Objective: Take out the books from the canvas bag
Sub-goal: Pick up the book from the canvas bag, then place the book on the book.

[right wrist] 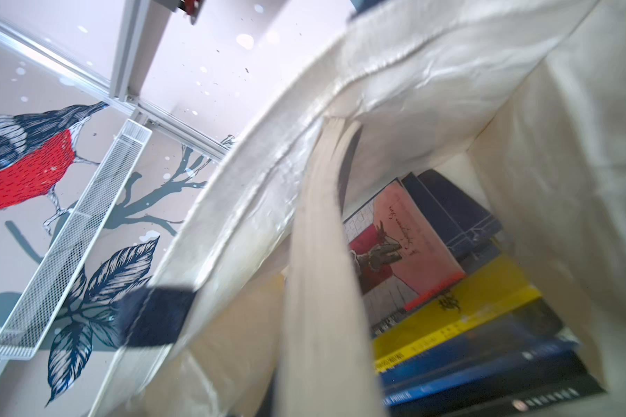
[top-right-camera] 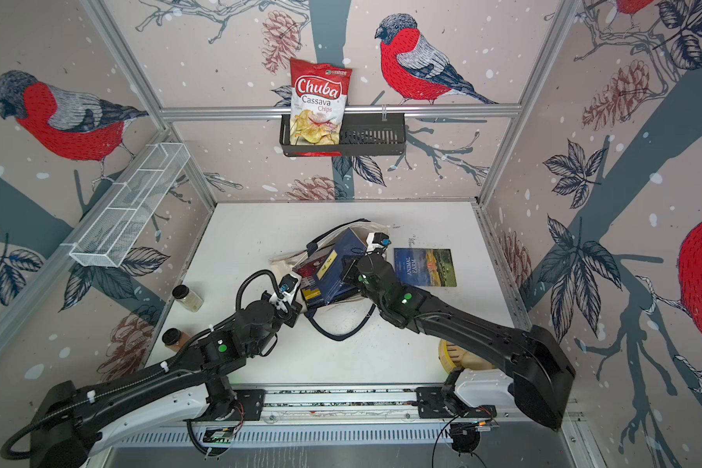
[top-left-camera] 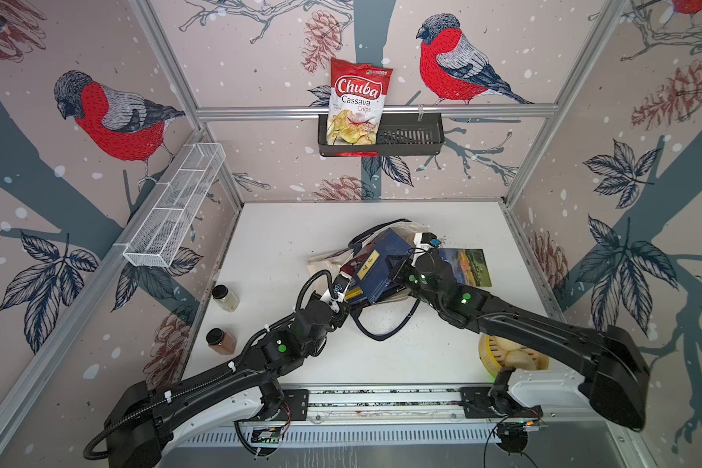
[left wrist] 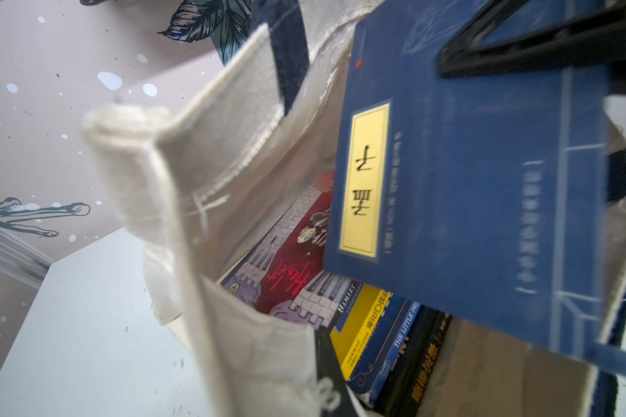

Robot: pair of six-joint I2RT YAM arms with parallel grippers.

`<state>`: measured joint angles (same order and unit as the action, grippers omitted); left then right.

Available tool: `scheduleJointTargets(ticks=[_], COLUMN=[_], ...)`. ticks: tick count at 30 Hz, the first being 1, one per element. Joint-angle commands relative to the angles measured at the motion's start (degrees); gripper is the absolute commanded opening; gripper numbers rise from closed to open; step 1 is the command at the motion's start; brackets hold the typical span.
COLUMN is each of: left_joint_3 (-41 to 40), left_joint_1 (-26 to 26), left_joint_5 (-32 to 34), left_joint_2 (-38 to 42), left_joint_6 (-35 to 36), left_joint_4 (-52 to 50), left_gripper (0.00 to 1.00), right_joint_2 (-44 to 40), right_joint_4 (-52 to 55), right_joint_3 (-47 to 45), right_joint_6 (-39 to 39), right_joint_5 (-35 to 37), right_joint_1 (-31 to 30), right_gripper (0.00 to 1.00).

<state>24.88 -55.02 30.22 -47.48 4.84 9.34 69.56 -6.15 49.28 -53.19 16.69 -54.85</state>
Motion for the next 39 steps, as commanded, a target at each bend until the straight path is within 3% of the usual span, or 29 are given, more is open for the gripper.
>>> scheduleJointTargets(ticks=[1,3,8,11,17,22,26,33,39], left_joint_3=[1.24,1.35,1.67,1.99,1.8,0.92,0.73,1.01,0.96], left_joint_1=[-0.17,-0.16,-0.17,-0.17,-0.17,-0.16,-0.17,-0.17,-0.26], left_joint_5=[0.37,0.06,-0.47,-0.59,-0.22,-1.64,-1.89,-3.61,-4.35], left_joint_2=[-0.31,-0.81,-1.95,-2.62,-2.2,-0.96,-0.92,-1.0,-0.62], left_joint_6=[0.17,0.39,1.37,2.08,2.36,3.58,3.68,4.04,4.22], left_joint_4=[4.42,3.91,3.48,3.15,3.39,4.08,4.19,3.93,3.88], left_gripper=[0.0,0.0,0.0,0.0,0.0,0.0,0.0,0.0,0.0], right_joint_2=[-4.92,-8.26,-17.28,-23.14,-27.11,-26.09,-23.11,-10.93,-2.76], right_joint_4=[2.21,4.0,7.94,6.12,6.94,1.08,-7.92,-22.63,-34.55], right_joint_3=[-0.13,0.57,0.76,-1.8,-4.25,-10.58,-17.27,-23.0,-26.34], right_joint_6=[5.32,8.02,13.12,14.95,14.75,7.38,0.78,-4.5,-6.89], right_joint_5=[3.46,3.57,11.73,14.33,2.01,-16.52,-24.42,-27.8,-23.16], right_joint_1=[-0.48,-0.55,-0.26,3.71,24.58,44.4,54.45,56.65,54.7], right_gripper=[0.0,0.0,0.0,0.0,0.0,0.0,0.0,0.0,0.0])
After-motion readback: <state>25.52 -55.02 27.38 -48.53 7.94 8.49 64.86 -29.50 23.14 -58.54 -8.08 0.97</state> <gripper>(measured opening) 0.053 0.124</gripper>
